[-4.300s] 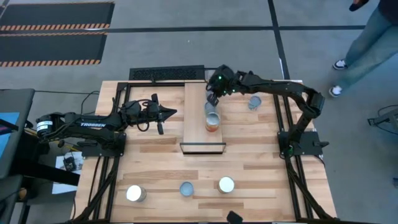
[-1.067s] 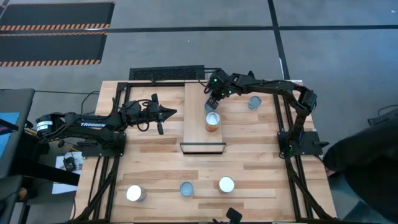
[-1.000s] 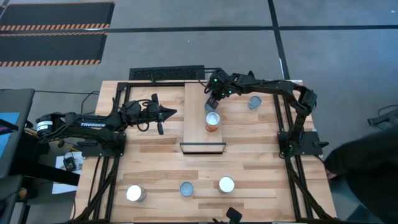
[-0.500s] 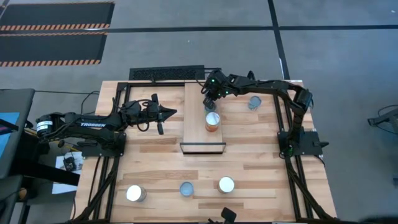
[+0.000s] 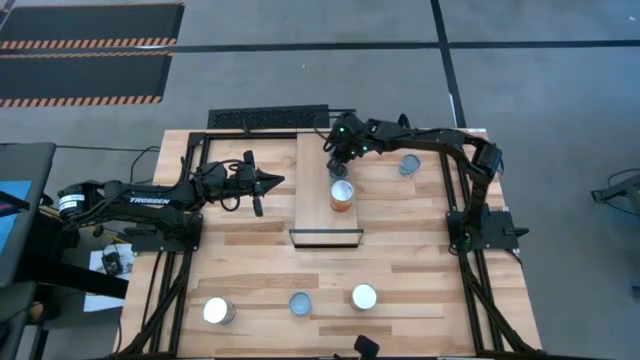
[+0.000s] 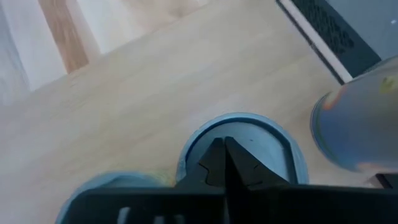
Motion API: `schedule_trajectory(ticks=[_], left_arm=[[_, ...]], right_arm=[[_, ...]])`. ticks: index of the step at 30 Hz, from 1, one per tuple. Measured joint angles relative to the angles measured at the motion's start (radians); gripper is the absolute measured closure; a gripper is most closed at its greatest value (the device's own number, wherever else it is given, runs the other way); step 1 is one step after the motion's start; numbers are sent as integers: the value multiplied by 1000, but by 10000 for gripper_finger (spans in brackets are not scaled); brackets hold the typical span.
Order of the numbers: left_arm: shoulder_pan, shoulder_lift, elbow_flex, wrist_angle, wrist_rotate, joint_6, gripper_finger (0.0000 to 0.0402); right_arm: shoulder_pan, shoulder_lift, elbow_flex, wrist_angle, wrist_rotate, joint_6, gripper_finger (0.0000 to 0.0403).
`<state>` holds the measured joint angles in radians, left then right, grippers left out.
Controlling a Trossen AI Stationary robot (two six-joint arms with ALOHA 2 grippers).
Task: Pick and place cans onto a shelf
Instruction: Adjust the cans
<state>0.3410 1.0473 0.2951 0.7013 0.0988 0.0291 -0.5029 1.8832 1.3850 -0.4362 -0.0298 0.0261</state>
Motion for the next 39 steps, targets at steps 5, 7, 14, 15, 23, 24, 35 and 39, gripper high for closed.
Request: schedule_trajectory(ticks=[5, 7, 14, 15, 23, 24, 35, 39], left_arm=[[0, 0, 0, 0, 0, 0, 400], [0, 0, 0, -1, 0, 0, 400], [0, 0, 0, -6, 0, 0, 400], [0, 0, 0, -7, 0, 0, 400], [0, 0, 0, -8, 0, 0, 400], [0, 0, 0, -8, 0, 0, 400], [0, 0, 0, -2, 0, 0, 400], [0, 0, 0, -3, 0, 0, 400]], right_arm=[[10, 4, 68, -68, -2, -14, 382], [15, 3, 101, -91, 5, -27, 380], [32, 3, 202, -150, 74, -86, 392], [30, 3, 219, -157, 102, -93, 393], [-44, 2, 275, -165, 251, -105, 396], [-55, 3, 275, -164, 253, -105, 396], [-102, 3, 275, -141, 244, -106, 396], [-100, 3, 271, -141, 244, -112, 396]])
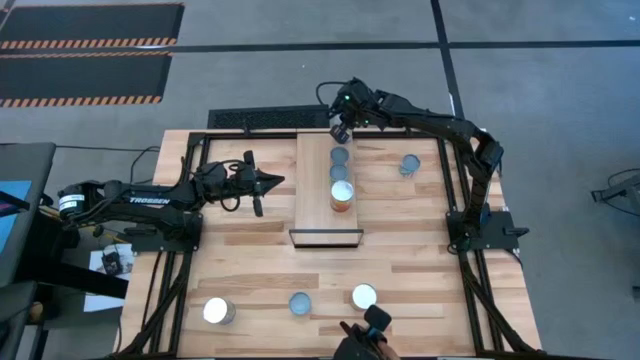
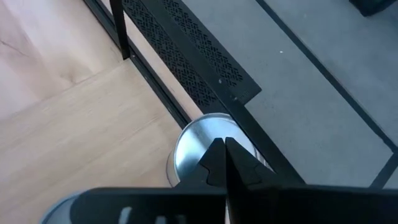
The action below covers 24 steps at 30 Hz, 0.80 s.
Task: Pick and place cans onto a shelf
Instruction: Adjust the cans
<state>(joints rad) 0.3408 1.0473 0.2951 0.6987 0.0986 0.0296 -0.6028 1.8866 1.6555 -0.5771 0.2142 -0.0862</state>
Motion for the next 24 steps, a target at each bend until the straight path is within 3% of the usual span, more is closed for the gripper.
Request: schedule_trajectory(ticks=[24], left_arm=[[0, 0, 0, 0, 0, 0, 400]], right_arm=[[11, 1, -71, 51, 46, -158, 394]])
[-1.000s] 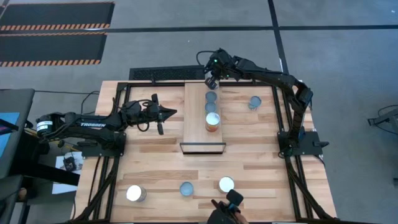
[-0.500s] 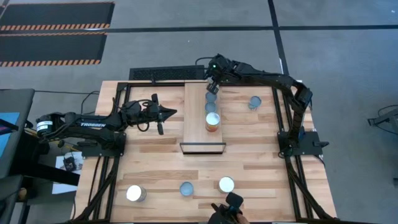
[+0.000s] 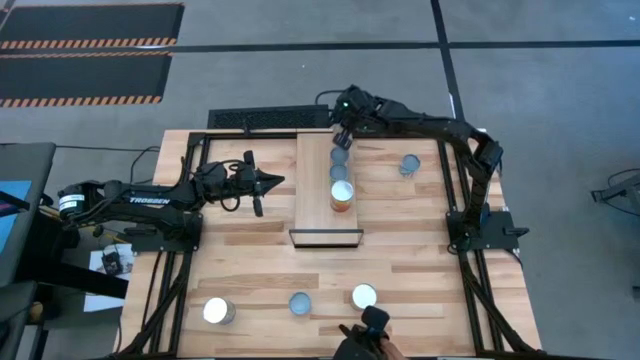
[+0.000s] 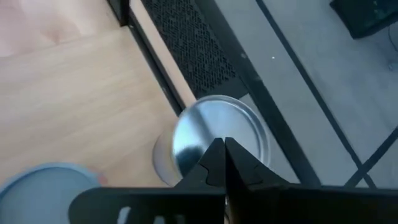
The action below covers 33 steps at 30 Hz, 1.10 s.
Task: Pick and place cans onto a shelf
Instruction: Adjust the cans
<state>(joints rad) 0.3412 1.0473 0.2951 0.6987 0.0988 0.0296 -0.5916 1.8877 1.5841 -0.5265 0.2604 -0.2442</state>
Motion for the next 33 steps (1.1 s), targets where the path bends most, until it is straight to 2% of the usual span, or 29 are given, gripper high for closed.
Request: schedule_trajectory(ticks=[20, 33], left_arm=[[0, 0, 0, 1, 2, -4, 400], [0, 0, 0, 3, 3, -4, 400]], right_arm=[[26, 57, 3, 16, 17, -45, 394], [50, 31, 32, -84, -66, -18, 394]])
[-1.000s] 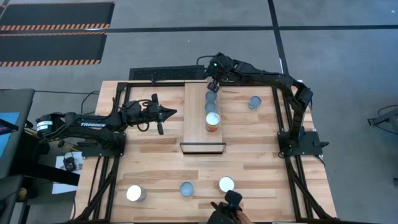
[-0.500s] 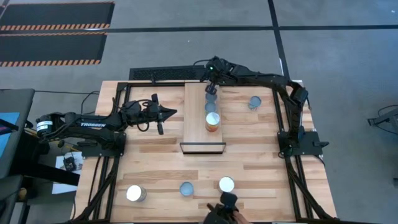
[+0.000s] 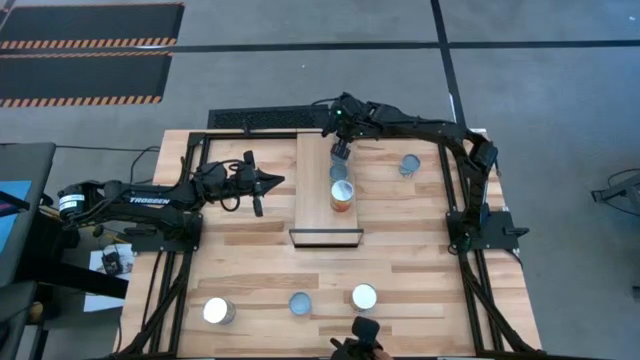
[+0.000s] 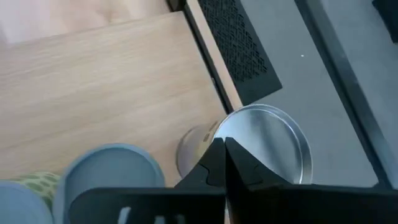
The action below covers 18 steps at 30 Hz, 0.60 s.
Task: Pick and place cans onto a shelf
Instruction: Adjust the cans
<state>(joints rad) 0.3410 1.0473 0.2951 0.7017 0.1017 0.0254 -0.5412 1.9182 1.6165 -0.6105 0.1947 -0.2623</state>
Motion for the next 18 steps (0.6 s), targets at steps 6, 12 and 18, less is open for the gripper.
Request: schedule_trajectory(ticks=[6, 12, 18], left_arm=[[0, 0, 0, 0, 1, 0, 400], [0, 0, 0, 0, 1, 0, 400], [0, 0, 0, 0, 1, 0, 400]], right_arm=[[13, 0, 0, 1, -15, 3, 394], [18, -1, 0, -8, -15, 3, 395], [20, -1, 1, -11, -15, 3, 395]])
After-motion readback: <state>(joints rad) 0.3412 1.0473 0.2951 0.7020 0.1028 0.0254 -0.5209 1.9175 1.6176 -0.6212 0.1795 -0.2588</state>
